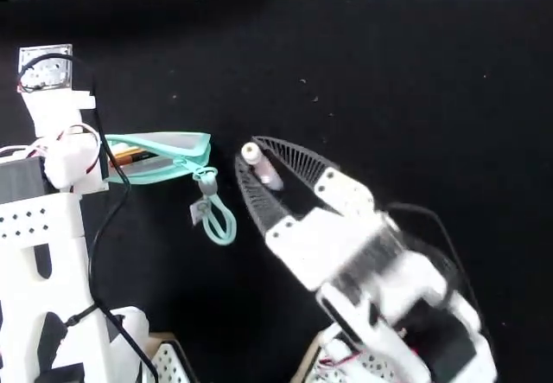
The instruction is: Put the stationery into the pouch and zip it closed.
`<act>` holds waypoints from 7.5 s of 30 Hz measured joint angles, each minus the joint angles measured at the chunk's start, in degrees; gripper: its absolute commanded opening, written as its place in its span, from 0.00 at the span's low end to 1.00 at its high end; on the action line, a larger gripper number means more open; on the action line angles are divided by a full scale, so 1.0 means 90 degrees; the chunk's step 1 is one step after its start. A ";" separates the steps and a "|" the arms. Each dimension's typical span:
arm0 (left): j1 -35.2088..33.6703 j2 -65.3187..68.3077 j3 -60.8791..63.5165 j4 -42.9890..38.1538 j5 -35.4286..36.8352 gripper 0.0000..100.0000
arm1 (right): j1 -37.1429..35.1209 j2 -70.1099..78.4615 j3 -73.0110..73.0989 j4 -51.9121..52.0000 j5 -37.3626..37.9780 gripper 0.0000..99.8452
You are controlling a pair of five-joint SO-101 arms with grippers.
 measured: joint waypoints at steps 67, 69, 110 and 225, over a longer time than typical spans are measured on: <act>0.0000 0.0000 0.0020 0.0000 0.0010 0.03 | -0.0313 0.2501 -0.1690 0.1485 -0.0010 0.22; 0.0000 0.0000 0.0020 0.0000 0.0010 0.03 | 0.0479 0.2012 -0.1748 0.1963 -0.0010 0.22; 0.0000 0.0000 0.0020 -0.0010 0.0010 0.03 | 0.4728 0.9582 -0.0977 0.1573 0.2032 0.01; 0.0020 0.0000 0.0088 -0.0029 0.0000 0.03 | -0.0752 0.4171 0.0410 -0.2276 -0.1231 0.16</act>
